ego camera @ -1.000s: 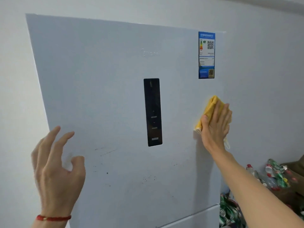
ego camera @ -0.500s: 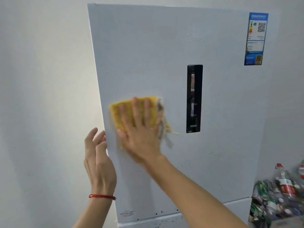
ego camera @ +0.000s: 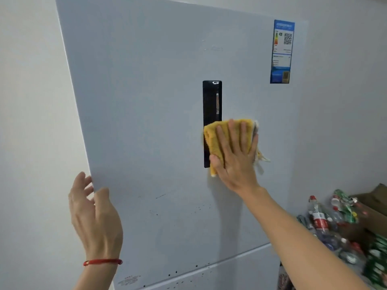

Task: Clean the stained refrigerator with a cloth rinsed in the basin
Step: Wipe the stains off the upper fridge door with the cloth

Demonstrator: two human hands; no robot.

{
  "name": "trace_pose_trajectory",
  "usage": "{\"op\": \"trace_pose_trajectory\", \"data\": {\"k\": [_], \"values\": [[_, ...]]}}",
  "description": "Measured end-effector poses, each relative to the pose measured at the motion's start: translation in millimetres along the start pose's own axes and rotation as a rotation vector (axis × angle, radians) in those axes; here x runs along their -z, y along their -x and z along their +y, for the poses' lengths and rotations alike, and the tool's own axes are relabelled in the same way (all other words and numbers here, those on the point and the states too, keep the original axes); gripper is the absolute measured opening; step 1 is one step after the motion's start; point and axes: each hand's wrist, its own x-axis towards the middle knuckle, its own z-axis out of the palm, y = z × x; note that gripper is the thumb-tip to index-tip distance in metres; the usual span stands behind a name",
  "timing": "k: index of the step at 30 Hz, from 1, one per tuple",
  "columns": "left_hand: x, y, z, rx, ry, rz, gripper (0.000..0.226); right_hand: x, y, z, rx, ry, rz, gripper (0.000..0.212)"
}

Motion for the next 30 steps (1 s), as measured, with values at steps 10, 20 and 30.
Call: {"op": "trace_pose_trajectory", "data": {"k": [10,20,30], "values": [[-2,3,-5,-0.017,-0.059,0.016,0.072,14,16,77,-0.897,-0.340,0.024,0.074],[24,1,2,0.063,0.122,-0.099,0.059,-19,-3,-195,-0.216,-0.173,-0.012,0.072],[23,9,-13,0.049,-0.041,-0.096,0.048,-19,11,-162,0.387,-0.057,-0.001,0.057]]}}
